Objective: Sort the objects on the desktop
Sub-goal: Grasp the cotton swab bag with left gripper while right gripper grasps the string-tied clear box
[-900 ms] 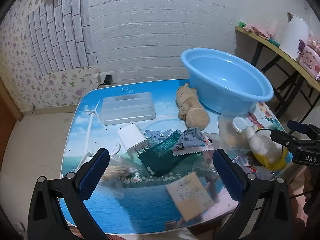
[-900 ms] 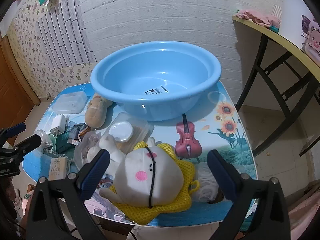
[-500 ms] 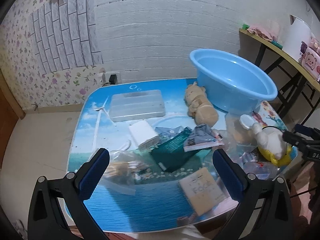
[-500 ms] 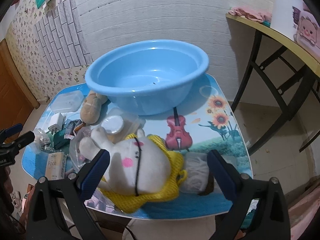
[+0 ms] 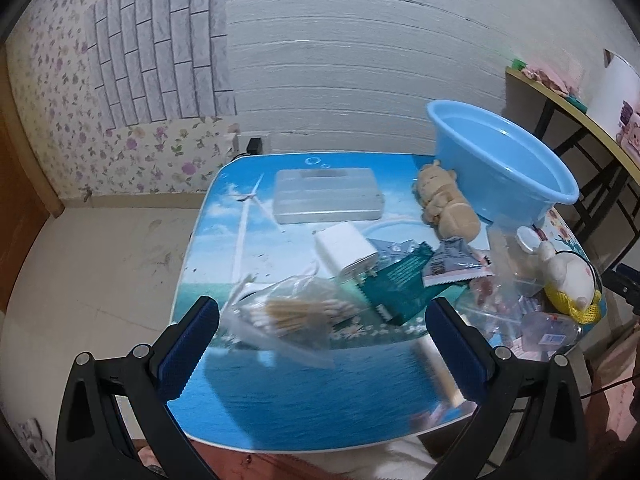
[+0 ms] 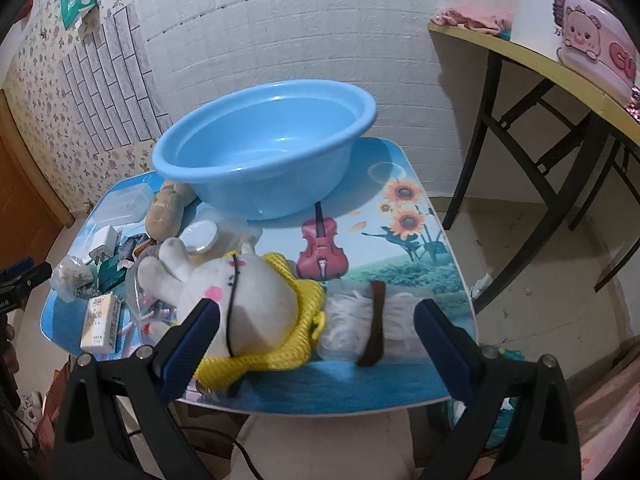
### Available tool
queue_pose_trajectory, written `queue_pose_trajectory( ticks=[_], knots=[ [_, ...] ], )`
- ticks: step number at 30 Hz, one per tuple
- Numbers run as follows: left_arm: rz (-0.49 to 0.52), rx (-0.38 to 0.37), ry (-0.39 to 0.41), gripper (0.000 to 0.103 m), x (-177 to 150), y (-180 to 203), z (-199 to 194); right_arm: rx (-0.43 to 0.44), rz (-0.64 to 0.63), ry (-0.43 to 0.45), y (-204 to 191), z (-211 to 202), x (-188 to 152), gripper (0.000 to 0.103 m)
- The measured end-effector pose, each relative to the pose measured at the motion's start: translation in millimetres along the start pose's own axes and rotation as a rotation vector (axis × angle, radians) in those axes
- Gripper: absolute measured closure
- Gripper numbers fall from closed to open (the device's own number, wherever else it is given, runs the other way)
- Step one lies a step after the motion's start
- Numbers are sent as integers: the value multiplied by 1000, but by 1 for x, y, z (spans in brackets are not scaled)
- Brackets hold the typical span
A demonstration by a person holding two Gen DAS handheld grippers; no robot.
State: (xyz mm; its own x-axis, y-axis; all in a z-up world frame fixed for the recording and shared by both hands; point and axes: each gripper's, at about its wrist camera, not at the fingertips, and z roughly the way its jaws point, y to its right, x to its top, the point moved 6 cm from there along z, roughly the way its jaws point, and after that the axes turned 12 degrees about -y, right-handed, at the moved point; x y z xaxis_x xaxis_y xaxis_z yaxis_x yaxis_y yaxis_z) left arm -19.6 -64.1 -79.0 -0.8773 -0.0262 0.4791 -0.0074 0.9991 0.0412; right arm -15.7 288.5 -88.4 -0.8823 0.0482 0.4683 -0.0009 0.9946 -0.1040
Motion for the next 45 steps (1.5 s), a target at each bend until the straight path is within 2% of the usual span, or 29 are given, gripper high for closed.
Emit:
queue_pose_trajectory(
  ticks=[8, 12, 17, 24, 32, 39, 41, 44, 45],
  knots=[
    [-33, -14, -12, 0, -13, -23, 3, 24, -6, -39, -2, 5, -13, 4],
    [-36, 10, -23, 0, -17, -30, 9, 21, -30, -32, -9, 5, -11, 4],
    [-58, 3, -26, 0, -16, -40, 15, -6, 20, -35, 10, 6, -8, 4],
    [-8, 6, -50, 0, -6, -34, 44, -69, 104, -47, 51, 9, -10, 4],
    [36, 17, -96, 0, -2, -18, 73, -33, 102, -84, 52, 27, -12, 3],
    [67, 53, -81, 2, 0, -8, 79, 7, 129, -95, 53, 44, -8, 3],
    [82, 71, -79, 14, 0, -7, 79, 36, 146, -95, 56, 48, -7, 3],
    [71, 72, -69, 65, 1, -10, 75, 58, 146, -89, 58, 51, -7, 4],
    [57, 50, -76, 70, 0, -11, 74, 62, 142, -90, 58, 52, -7, 4]
  ],
)
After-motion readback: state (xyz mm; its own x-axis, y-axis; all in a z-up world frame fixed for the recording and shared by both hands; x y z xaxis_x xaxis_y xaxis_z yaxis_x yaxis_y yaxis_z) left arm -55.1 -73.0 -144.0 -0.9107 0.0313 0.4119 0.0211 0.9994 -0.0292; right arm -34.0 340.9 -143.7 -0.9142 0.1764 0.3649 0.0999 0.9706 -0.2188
